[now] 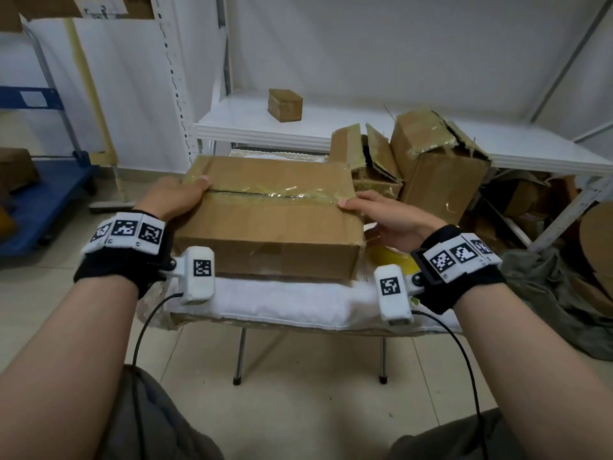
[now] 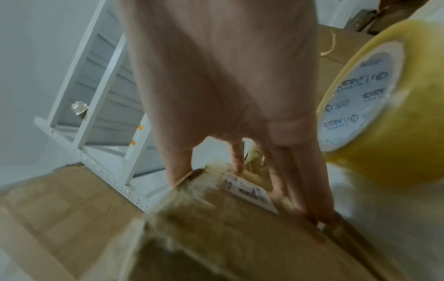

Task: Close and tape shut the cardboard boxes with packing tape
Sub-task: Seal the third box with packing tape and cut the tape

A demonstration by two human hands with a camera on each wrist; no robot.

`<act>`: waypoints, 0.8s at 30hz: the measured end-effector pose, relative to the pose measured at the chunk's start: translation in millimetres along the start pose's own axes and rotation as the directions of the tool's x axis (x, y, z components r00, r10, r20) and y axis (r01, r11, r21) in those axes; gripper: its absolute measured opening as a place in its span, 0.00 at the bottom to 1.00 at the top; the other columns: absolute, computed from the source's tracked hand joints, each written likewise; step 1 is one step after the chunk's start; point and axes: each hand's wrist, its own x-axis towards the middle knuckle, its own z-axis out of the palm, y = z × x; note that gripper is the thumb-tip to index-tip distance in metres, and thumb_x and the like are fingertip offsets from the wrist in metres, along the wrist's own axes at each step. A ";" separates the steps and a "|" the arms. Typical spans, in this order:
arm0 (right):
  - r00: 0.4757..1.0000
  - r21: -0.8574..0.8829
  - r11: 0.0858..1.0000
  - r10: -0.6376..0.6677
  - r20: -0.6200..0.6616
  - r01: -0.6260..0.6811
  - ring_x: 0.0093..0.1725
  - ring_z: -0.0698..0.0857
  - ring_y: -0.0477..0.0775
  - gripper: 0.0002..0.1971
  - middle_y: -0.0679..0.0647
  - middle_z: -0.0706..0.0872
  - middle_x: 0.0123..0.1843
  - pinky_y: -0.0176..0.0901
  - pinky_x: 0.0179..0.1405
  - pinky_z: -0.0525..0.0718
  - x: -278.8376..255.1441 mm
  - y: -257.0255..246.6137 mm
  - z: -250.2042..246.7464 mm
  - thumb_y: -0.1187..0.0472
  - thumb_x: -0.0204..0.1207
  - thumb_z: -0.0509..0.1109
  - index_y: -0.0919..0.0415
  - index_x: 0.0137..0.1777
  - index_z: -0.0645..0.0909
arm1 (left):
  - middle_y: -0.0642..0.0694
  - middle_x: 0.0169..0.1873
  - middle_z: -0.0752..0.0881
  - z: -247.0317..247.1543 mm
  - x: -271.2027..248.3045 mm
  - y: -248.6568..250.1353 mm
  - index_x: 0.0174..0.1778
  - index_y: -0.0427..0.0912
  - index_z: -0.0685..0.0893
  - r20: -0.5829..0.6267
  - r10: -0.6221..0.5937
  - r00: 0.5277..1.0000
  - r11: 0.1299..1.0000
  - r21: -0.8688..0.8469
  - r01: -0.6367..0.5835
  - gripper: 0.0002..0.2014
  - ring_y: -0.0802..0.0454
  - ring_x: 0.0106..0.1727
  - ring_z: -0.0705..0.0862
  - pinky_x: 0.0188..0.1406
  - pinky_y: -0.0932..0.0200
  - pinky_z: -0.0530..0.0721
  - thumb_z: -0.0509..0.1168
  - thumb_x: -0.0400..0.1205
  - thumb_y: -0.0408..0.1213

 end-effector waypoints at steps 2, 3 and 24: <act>0.998 0.087 0.995 -0.056 0.021 0.054 0.50 0.87 0.60 0.30 0.60 0.82 0.61 0.52 0.41 0.91 -4.6 -3.3 -3.0 0.48 0.79 0.74 0.49 0.77 0.67 | 0.35 0.62 0.83 -7.8 -3.8 -1.6 0.68 0.36 0.80 -0.026 0.003 1.000 0.992 -0.124 -0.006 0.33 0.37 0.57 0.82 0.62 0.46 0.80 0.60 0.83 0.64; 0.996 0.130 0.988 -0.086 0.024 0.082 0.48 0.86 0.59 0.29 0.60 0.81 0.60 0.50 0.37 0.90 -7.7 -6.0 -4.1 0.48 0.80 0.74 0.48 0.77 0.66 | 0.36 0.61 0.83 -11.5 -6.5 -1.2 0.66 0.37 0.81 -0.052 0.010 0.999 0.985 -0.171 -0.019 0.33 0.38 0.56 0.82 0.61 0.46 0.80 0.60 0.82 0.65; 0.498 -0.413 0.547 -0.836 -0.228 0.729 0.80 0.68 0.53 0.56 0.54 0.67 0.79 0.60 0.83 0.70 2.4 -25.6 39.3 0.57 0.63 0.87 0.55 0.87 0.58 | 0.34 0.65 0.82 9.3 -48.9 46.6 0.77 0.44 0.71 0.193 0.323 0.927 0.376 -0.924 0.061 0.34 0.36 0.60 0.89 0.58 0.40 0.88 0.60 0.83 0.65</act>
